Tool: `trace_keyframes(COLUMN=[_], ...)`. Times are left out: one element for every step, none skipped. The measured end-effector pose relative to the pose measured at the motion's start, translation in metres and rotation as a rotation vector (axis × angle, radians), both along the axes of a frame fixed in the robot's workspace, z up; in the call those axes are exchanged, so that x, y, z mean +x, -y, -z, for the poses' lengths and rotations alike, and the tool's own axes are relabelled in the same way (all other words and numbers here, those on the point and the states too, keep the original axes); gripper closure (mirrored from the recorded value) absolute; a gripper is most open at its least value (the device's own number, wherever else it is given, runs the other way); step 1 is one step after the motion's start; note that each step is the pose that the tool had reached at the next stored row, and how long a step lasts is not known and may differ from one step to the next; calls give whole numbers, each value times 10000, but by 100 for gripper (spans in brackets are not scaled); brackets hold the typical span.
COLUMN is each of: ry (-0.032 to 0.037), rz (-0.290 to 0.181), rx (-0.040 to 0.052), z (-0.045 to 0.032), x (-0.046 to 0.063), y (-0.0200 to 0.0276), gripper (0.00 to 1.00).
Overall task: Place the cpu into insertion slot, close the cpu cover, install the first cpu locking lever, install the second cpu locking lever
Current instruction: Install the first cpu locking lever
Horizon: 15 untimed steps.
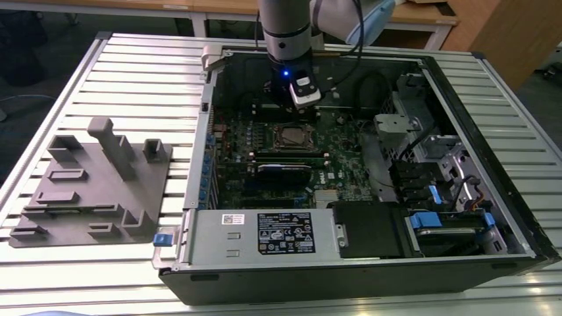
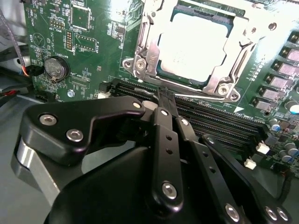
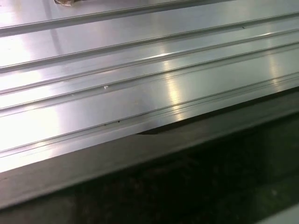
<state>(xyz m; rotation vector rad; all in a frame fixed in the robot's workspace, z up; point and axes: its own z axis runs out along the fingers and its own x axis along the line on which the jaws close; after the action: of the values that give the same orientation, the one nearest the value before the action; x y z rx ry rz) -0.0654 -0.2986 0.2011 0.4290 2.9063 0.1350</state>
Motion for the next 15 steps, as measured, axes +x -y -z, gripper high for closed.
trace_keyframes(ry=[1, 0, 1, 1, 2, 3, 7, 13, 16, 20, 26, 32, 38, 45, 52], rz=[19, 34, 47, 56, 64, 73, 81, 87, 92, 96, 100, 102, 101, 101, 103], rx=[1, -1, 0, 1, 1, -1, -11, -30, -52, -75, -95, -115, -127, -134, -156], z=[0, -1, 0, 0, 0, 1, 2, 2, 2, 2, 3, 4, 5, 8, 14], x=[-1, -1, -1, -1, -1, -1, 0, 0, 0, 0, 0, 0, 0, 0, 0], y=[-3, -5, -7, -7, -8, -8, -9, -9, -8, -8, -8, -8, -8, -8, -8], gripper=[89, 89, 89, 89, 89, 89, 89, 89, 89, 89, 89, 89, 89, 89, 89])
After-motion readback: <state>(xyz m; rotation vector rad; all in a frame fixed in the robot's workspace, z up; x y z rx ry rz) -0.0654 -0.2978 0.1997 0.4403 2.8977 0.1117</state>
